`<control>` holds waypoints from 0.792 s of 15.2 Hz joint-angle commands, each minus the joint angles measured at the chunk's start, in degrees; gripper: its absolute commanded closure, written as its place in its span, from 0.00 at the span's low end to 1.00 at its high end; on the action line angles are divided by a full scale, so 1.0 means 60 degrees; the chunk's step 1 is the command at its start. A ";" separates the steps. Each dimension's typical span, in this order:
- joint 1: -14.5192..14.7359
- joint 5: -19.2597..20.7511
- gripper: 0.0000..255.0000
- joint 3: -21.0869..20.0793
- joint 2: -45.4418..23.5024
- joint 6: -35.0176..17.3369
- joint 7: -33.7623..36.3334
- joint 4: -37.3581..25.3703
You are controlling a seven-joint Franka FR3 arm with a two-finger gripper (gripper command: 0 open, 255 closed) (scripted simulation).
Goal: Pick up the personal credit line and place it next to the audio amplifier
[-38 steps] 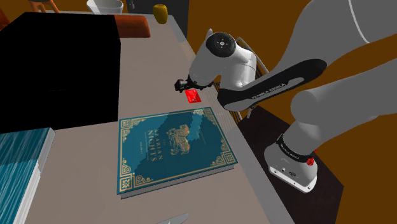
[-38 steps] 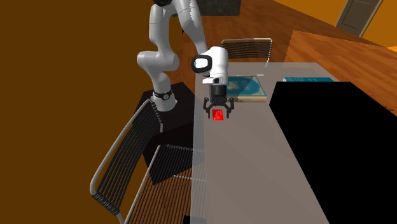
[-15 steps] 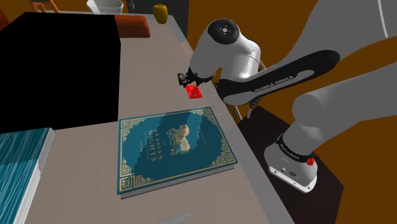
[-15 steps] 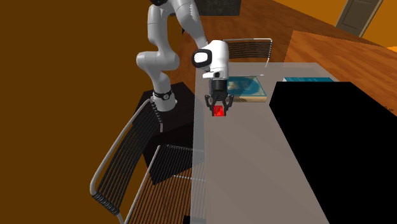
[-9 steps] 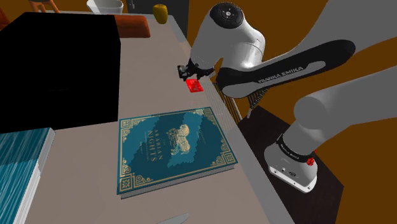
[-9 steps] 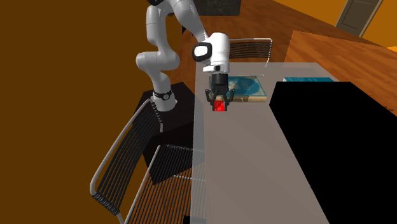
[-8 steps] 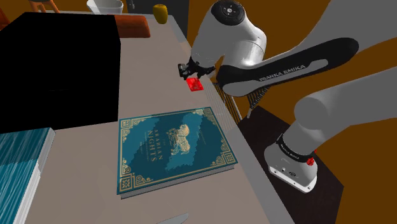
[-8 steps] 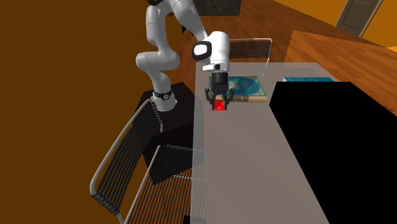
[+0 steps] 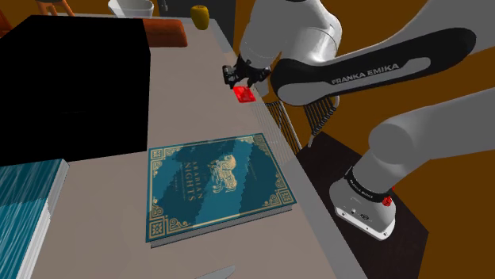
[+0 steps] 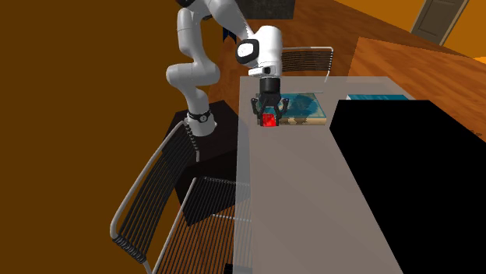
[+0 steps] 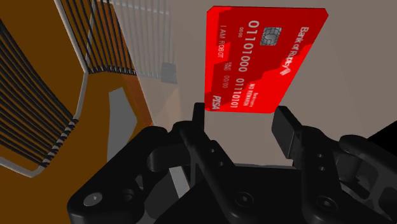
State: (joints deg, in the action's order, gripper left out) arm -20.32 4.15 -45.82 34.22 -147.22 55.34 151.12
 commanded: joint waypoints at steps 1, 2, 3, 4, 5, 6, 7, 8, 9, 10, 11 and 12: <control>0.0126 -0.0072 1.00 0.0180 0.0108 0.0292 -0.0150 -0.0166; 0.0183 -0.0104 1.00 0.0268 0.0162 0.0426 -0.0223 -0.0241; 0.0235 -0.0134 1.00 0.0351 0.0214 0.0559 -0.0294 -0.0318; 0.0283 -0.0161 1.00 0.0432 0.0264 0.0692 -0.0363 -0.0397; 0.0328 -0.0186 1.00 0.0509 0.0312 0.0823 -0.0430 -0.0478; 0.0368 -0.0209 1.00 0.0584 0.0358 0.0955 -0.0496 -0.0561; 0.0405 -0.0230 1.00 0.0655 0.0402 0.1085 -0.0559 -0.0646; 0.0439 -0.0250 1.00 0.0724 0.0443 0.1215 -0.0621 -0.0733; 0.0470 -0.0268 1.00 0.0791 0.0483 0.1344 -0.0682 -0.0822; 0.0498 -0.0283 1.00 0.0855 0.0520 0.1472 -0.0740 -0.0912; 0.0523 -0.0297 1.00 0.0917 0.0555 0.1599 -0.0797 -0.1004; 0.0546 -0.0310 1.00 0.0977 0.0587 0.1726 -0.0853 -0.1099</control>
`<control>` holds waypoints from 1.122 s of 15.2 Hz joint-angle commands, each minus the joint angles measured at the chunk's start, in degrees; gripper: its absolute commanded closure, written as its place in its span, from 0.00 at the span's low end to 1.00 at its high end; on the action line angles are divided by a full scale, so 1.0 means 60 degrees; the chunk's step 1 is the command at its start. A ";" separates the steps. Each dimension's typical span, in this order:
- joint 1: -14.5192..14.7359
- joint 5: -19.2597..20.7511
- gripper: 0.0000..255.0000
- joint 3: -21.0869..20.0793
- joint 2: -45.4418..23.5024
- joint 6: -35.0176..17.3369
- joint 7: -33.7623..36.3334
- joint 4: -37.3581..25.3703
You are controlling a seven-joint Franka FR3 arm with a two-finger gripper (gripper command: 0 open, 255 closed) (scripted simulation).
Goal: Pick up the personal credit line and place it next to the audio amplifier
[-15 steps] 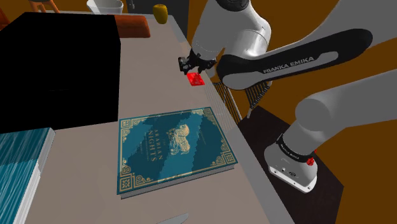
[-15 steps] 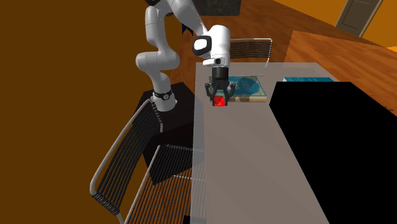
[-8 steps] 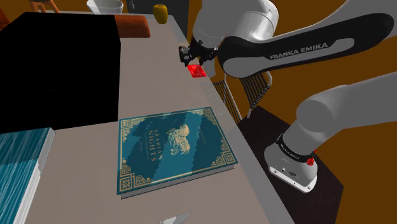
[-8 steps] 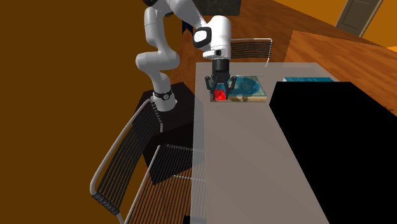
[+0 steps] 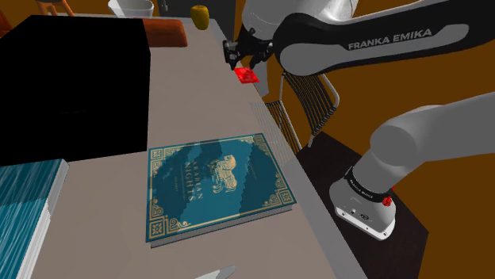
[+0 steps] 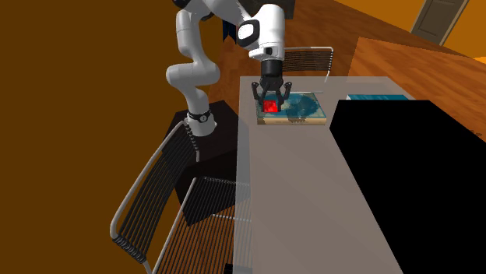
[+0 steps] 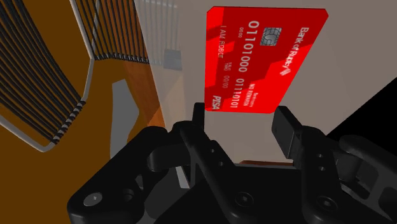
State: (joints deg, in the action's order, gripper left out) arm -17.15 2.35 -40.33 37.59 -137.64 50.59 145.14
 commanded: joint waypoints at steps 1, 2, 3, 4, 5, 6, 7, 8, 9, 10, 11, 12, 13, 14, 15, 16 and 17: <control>0.0038 -0.0021 1.00 0.0119 0.0056 0.0255 -0.0114 -0.0197; 0.0057 -0.0031 1.00 0.0175 0.0084 0.0381 -0.0166 -0.0295; 0.0073 -0.0040 1.00 0.0229 0.0110 0.0505 -0.0218 -0.0394; 0.0086 -0.0048 1.00 0.0281 0.0134 0.0629 -0.0269 -0.0495; 0.0099 -0.0054 1.00 0.0331 0.0156 0.0753 -0.0318 -0.0598; 0.0109 -0.0059 1.00 0.0380 0.0175 0.0875 -0.0365 -0.0703; 0.0117 -0.0064 1.00 0.0427 0.0193 0.0997 -0.0412 -0.0809; 0.0123 -0.0066 1.00 0.0451 0.0203 0.1058 -0.0436 -0.0860; -0.0154 0.0091 1.00 0.0294 -0.0186 0.0935 -0.0375 -0.1146; -0.0435 0.0262 1.00 0.0124 -0.0572 0.0831 -0.0304 -0.1441; -0.0722 0.0450 1.00 -0.0061 -0.0960 0.0744 -0.0220 -0.1746; -0.1014 0.0660 1.00 -0.0261 -0.1352 0.0675 -0.0121 -0.2064; -0.1309 0.0895 1.00 -0.0477 -0.1751 0.0626 -0.0004 -0.2393; -0.1615 0.1153 1.00 -0.0715 -0.2157 0.0596 0.0128 -0.2735; -0.1924 0.1446 1.00 -0.0971 -0.2577 0.0588 0.0282 -0.3089; -0.2236 0.1778 1.00 -0.1246 -0.3014 0.0604 0.0461 -0.3458; -0.2547 0.2157 1.00 -0.1542 -0.3475 0.0648 0.0667 -0.3842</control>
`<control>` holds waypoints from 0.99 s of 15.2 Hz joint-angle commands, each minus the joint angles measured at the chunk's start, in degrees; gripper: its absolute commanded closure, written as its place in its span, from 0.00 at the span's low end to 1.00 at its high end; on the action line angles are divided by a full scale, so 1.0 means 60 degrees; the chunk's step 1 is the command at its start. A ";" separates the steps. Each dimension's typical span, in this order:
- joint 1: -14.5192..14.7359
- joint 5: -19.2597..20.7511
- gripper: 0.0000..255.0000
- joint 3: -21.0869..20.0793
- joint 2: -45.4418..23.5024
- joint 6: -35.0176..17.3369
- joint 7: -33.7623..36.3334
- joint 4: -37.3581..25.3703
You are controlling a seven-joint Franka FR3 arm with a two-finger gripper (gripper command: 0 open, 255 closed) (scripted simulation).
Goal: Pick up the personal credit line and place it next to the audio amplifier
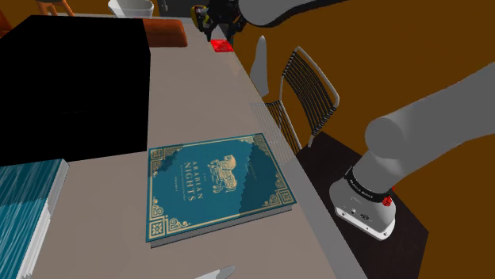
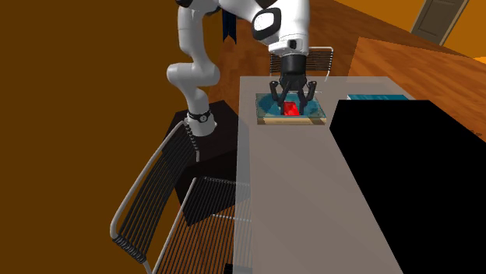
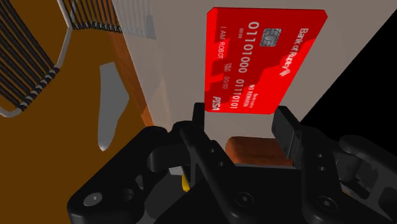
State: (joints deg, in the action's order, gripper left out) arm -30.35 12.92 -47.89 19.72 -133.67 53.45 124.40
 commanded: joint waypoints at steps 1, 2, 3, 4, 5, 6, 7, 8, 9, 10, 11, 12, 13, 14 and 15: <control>-0.0660 0.0826 1.00 -0.0607 -0.0987 0.0062 0.0425 -0.0787; -0.0951 0.1330 1.00 -0.0941 -0.1523 0.0181 0.0699 -0.1207; -0.1193 0.1917 1.00 -0.1271 -0.2117 0.0354 0.1014 -0.1650; -0.1353 0.2586 1.00 -0.1569 -0.2773 0.0587 0.1361 -0.2117; -0.1382 0.3304 1.00 -0.1788 -0.3479 0.0883 0.1713 -0.2608; -0.1259 0.4007 1.00 -0.1889 -0.4194 0.1218 0.2023 -0.3117; -0.0996 0.4627 1.00 -0.1857 -0.4865 0.1555 0.2253 -0.3636; -0.0646 0.5139 1.00 -0.1725 -0.5472 0.1868 0.2397 -0.4162; -0.0260 0.5556 1.00 -0.1542 -0.6020 0.2155 0.2466 -0.4699; 0.0147 0.5894 1.00 -0.1321 -0.6519 0.2411 0.2475 -0.5248; 0.0531 0.6195 1.00 -0.1127 -0.7002 0.2660 0.2445 -0.5817; 0.0988 0.6526 1.00 -0.0910 -0.7581 0.2956 0.2363 -0.6552; 0.0990 0.6551 1.00 -0.0863 -0.7583 0.2854 0.2428 -0.6445; 0.0980 0.6593 1.00 -0.0838 -0.7596 0.2761 0.2498 -0.6343; 0.0970 0.6639 1.00 -0.0814 -0.7612 0.2671 0.2569 -0.6244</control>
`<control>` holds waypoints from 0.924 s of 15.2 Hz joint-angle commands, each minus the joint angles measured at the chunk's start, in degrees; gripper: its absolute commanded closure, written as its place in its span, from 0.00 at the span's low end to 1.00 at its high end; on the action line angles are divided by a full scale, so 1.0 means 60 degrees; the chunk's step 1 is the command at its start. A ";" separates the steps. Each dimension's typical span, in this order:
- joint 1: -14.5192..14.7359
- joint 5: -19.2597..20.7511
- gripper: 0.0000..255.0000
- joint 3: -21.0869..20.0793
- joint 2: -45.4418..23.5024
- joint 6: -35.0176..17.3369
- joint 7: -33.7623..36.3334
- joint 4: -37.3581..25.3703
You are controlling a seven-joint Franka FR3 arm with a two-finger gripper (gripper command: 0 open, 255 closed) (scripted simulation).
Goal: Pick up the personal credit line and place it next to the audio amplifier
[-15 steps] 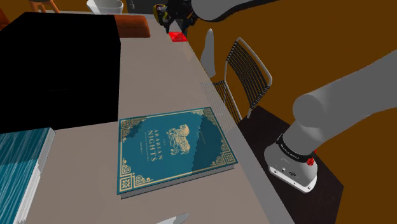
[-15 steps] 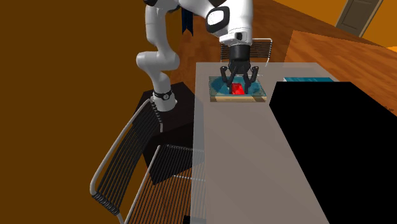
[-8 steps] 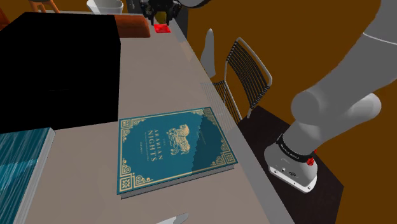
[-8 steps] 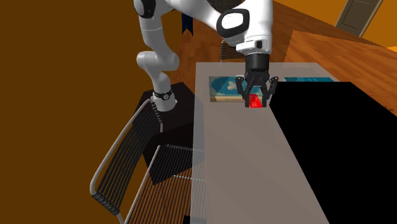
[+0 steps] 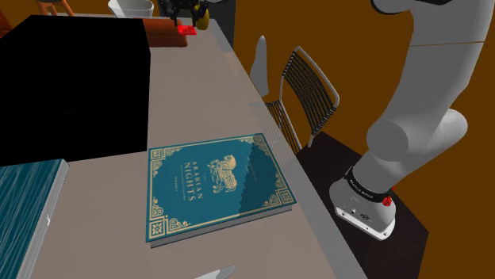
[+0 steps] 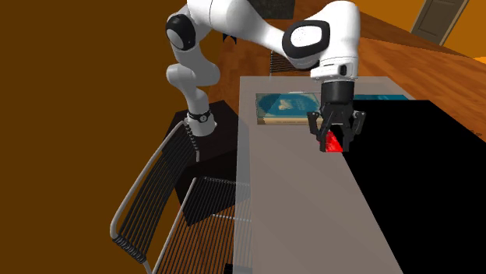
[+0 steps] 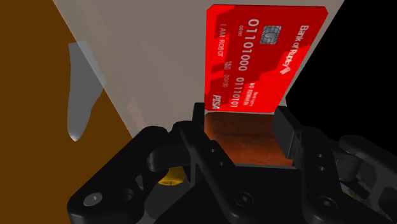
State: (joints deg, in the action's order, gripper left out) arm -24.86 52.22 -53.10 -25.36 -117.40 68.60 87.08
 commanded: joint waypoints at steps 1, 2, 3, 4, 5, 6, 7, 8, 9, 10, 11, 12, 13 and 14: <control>0.0046 0.0139 1.00 0.0079 -0.0116 -0.0129 0.0115 0.0072; 0.0040 0.0190 1.00 0.0105 -0.0137 -0.0216 0.0188 0.0165; 0.0037 0.0244 1.00 0.0131 -0.0159 -0.0301 0.0261 0.0255; 0.0035 0.0299 1.00 0.0159 -0.0183 -0.0385 0.0335 0.0342; 0.0035 0.0356 1.00 0.0188 -0.0209 -0.0467 0.0410 0.0427; 0.0038 0.0415 1.00 0.0218 -0.0237 -0.0548 0.0485 0.0508; 0.0042 0.0476 1.00 0.0250 -0.0267 -0.0627 0.0560 0.0587; 0.0048 0.0539 1.00 0.0282 -0.0298 -0.0705 0.0636 0.0663; 0.0055 0.0604 1.00 0.0316 -0.0331 -0.0781 0.0713 0.0736; 0.0065 0.0670 1.00 0.0351 -0.0366 -0.0856 0.0790 0.0807; 0.0076 0.0738 1.00 0.0388 -0.0402 -0.0930 0.0867 0.0875; 0.0089 0.0807 1.00 0.0425 -0.0440 -0.1002 0.0945 0.0941; 0.0103 0.0878 1.00 0.0463 -0.0479 -0.1073 0.1024 0.1004; 0.0118 0.0950 1.00 0.0502 -0.0520 -0.1143 0.1102 0.1064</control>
State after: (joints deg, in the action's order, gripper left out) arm -24.31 57.41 -50.39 -28.09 -123.84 74.77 93.26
